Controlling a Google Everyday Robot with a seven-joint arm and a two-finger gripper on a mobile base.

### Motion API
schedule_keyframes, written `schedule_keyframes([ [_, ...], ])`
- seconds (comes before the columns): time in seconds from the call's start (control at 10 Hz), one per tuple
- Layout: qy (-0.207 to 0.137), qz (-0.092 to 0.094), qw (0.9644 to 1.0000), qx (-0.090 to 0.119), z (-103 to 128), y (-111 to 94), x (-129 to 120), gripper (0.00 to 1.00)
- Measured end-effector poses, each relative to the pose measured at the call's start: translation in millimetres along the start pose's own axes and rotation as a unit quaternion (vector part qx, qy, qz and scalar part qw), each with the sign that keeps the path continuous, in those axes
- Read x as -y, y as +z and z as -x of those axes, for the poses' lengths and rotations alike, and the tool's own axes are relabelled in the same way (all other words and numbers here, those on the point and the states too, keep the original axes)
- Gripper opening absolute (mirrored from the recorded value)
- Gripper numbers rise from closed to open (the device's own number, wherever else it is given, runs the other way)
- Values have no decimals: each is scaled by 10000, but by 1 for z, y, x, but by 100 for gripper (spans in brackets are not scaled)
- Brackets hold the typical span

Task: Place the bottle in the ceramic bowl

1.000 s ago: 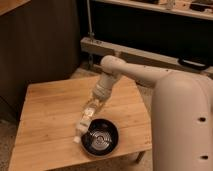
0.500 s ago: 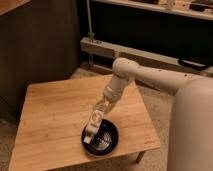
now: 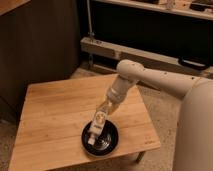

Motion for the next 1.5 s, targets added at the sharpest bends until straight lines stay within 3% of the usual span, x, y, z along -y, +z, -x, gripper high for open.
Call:
schedule_keyframes([
  [0.3, -8, -1, 10000, -14, 0, 1, -1, 1],
  [0.5, -7, -3, 10000, -14, 0, 1, -1, 6],
  [1.2, -6, -3, 10000, -15, 0, 1, -1, 76],
  [1.5, -5, -2, 10000, -15, 0, 1, -1, 80],
])
